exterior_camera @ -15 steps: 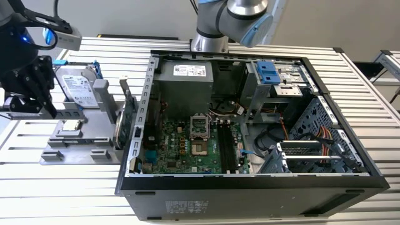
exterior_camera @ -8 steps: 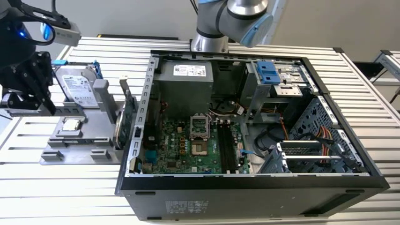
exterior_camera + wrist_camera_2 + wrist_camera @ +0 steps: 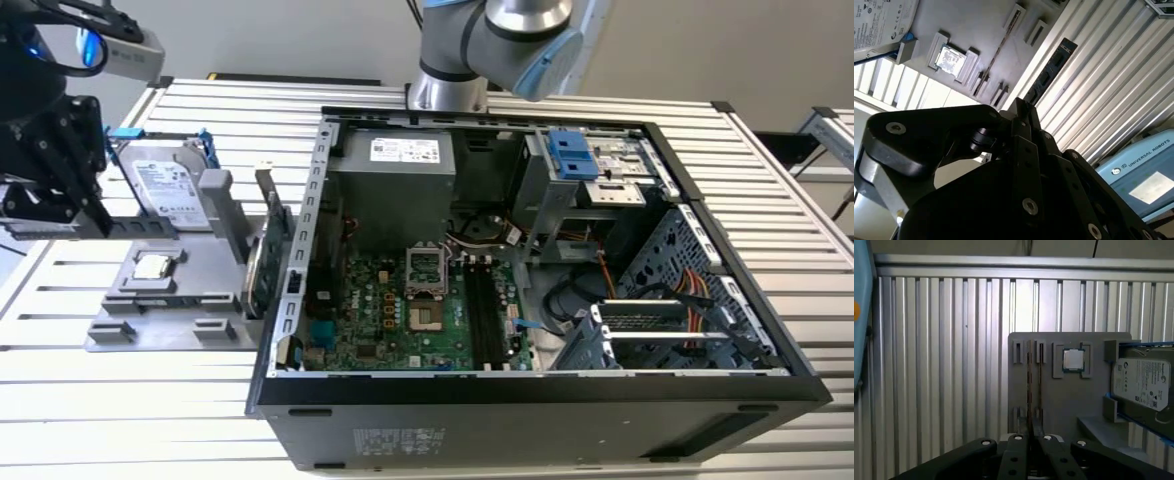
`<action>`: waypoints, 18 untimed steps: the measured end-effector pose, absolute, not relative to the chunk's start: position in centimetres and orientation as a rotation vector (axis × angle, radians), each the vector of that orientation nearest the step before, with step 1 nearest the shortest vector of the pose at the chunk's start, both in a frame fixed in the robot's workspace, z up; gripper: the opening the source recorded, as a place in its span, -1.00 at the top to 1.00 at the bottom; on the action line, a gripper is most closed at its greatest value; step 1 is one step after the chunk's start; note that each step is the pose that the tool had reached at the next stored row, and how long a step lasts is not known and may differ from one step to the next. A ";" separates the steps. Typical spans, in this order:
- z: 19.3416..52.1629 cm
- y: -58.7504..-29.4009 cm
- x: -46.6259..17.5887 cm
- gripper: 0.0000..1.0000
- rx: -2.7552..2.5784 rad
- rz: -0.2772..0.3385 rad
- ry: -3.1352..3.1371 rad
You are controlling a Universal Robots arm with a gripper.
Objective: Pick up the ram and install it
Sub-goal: 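Pick up the ram and move it above insertion slot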
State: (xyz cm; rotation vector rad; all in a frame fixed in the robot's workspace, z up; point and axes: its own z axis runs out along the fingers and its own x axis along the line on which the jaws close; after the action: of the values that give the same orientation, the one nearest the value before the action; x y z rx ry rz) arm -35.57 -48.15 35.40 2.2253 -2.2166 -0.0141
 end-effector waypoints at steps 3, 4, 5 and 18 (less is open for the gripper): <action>35.9 -48.2 -35.6 1.00 2.225 -0.014 -2.217; 36.1 -48.2 -35.6 1.00 2.225 -0.014 -2.217; 36.2 -48.2 -35.6 1.00 2.225 -0.014 -2.217; 37.2 -48.2 -35.6 1.00 2.225 -0.014 -2.217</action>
State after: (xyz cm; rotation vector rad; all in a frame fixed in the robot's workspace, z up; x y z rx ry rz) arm -35.57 -48.16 37.24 2.2253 -2.2166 -0.0141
